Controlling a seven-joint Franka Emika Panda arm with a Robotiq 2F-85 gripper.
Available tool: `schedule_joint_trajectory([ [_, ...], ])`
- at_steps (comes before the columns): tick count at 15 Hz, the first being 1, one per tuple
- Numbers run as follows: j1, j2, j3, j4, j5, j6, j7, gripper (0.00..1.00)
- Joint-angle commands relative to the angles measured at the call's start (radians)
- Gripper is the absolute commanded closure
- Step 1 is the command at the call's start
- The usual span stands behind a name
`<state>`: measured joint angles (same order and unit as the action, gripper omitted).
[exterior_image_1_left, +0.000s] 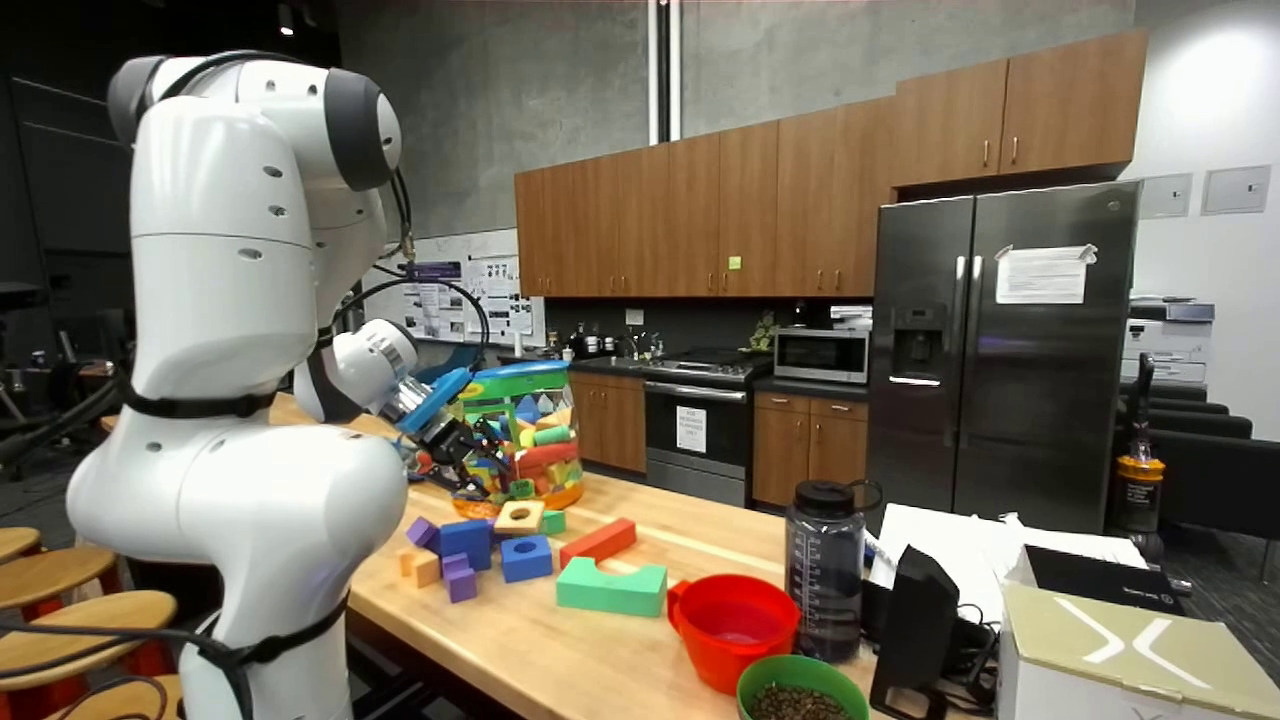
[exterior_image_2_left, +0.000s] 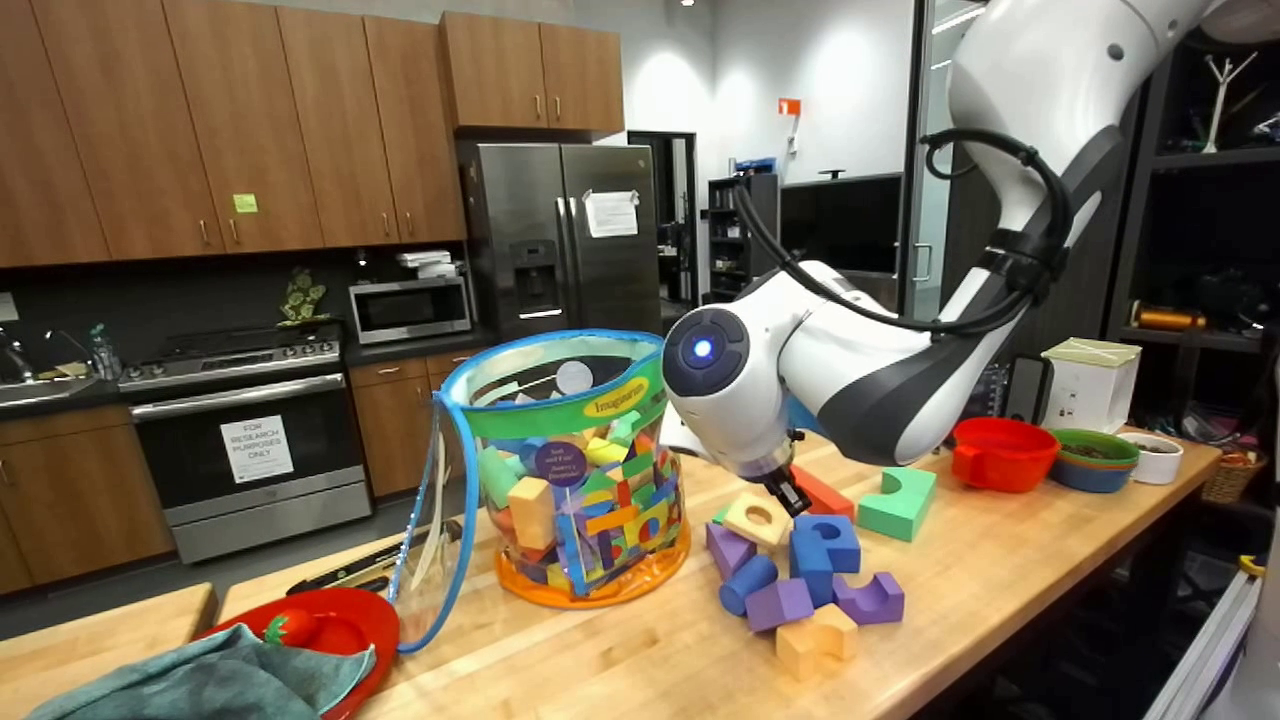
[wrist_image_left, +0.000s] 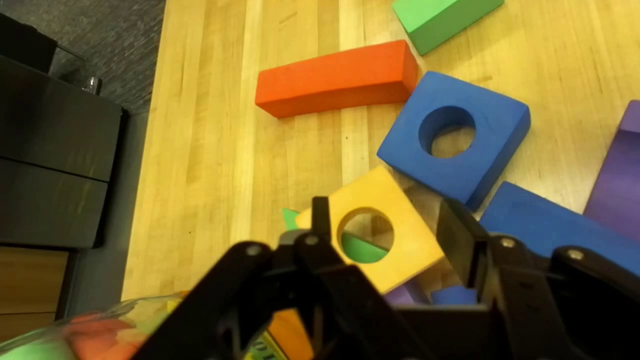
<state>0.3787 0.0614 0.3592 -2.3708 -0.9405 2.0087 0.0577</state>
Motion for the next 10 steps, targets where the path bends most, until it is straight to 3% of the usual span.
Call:
schedule_joint_trajectory([
  [1,-0.005,-0.023,0.003,-0.013,0.005,0.008,-0.013,0.12],
  [3,-0.006,-0.024,0.002,-0.014,0.009,0.015,-0.023,0.01],
  [4,-0.052,-0.041,-0.038,0.015,0.031,0.050,-0.103,0.00],
  [10,-0.117,-0.076,-0.096,0.144,0.079,0.053,-0.320,0.00],
])
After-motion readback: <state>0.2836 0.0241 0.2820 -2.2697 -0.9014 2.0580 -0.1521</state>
